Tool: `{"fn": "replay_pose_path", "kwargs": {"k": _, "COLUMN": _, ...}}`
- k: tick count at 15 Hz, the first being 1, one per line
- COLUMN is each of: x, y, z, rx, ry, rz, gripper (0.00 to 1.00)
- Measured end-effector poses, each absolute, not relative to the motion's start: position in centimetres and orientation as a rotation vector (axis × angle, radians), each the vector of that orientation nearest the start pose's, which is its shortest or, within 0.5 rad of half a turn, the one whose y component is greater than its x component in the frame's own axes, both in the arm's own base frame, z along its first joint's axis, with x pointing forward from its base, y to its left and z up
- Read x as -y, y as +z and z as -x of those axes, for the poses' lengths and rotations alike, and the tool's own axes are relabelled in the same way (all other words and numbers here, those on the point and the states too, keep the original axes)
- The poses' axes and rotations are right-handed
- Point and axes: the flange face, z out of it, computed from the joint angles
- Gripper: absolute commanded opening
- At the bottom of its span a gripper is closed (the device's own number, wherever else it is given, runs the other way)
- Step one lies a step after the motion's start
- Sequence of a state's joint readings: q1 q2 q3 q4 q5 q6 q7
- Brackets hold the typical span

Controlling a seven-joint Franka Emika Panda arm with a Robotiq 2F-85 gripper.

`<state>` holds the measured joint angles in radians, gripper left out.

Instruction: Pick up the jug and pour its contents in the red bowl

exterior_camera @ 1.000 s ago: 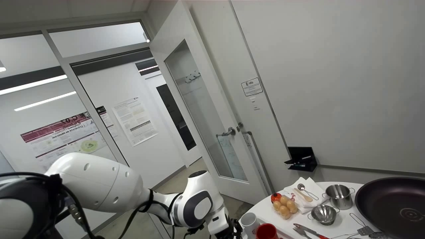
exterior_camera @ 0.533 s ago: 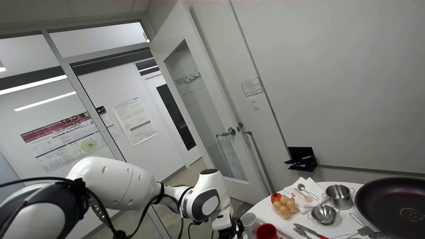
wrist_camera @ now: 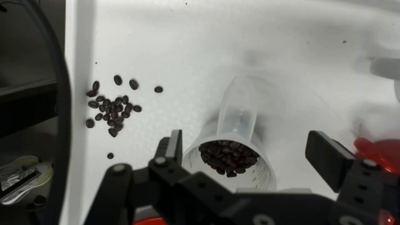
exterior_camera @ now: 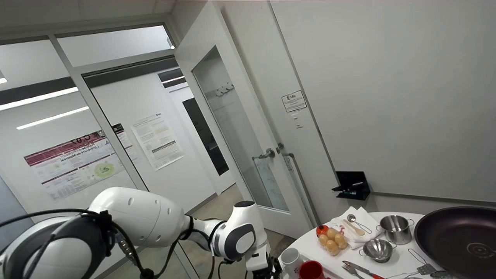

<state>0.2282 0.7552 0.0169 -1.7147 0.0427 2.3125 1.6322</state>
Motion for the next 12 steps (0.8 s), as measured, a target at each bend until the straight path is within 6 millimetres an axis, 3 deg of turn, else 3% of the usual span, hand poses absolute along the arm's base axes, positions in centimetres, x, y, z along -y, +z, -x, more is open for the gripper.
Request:
{"fn": "replay_pose_path", "kwargs": {"k": 4, "x": -17.0, "y": 12.6, "z": -62.4, "rx": -2.099, "ry": 0.222, "rz": 2.485, "gripper": 1.0}}
{"fn": "replay_pose_path", "kwargs": {"k": 5, "x": -17.2, "y": 12.4, "z": -62.3, "rx": -2.095, "ry": 0.224, "rz": 2.491, "gripper": 0.75}}
{"fn": "replay_pose_path", "kwargs": {"k": 7, "x": -17.4, "y": 12.1, "z": -62.1, "rx": -2.094, "ry": 0.229, "rz": 2.498, "gripper": 0.68}}
{"fn": "replay_pose_path", "kwargs": {"k": 12, "x": -17.2, "y": 11.8, "z": -62.1, "rx": -2.1, "ry": 0.231, "rz": 2.498, "gripper": 0.3}}
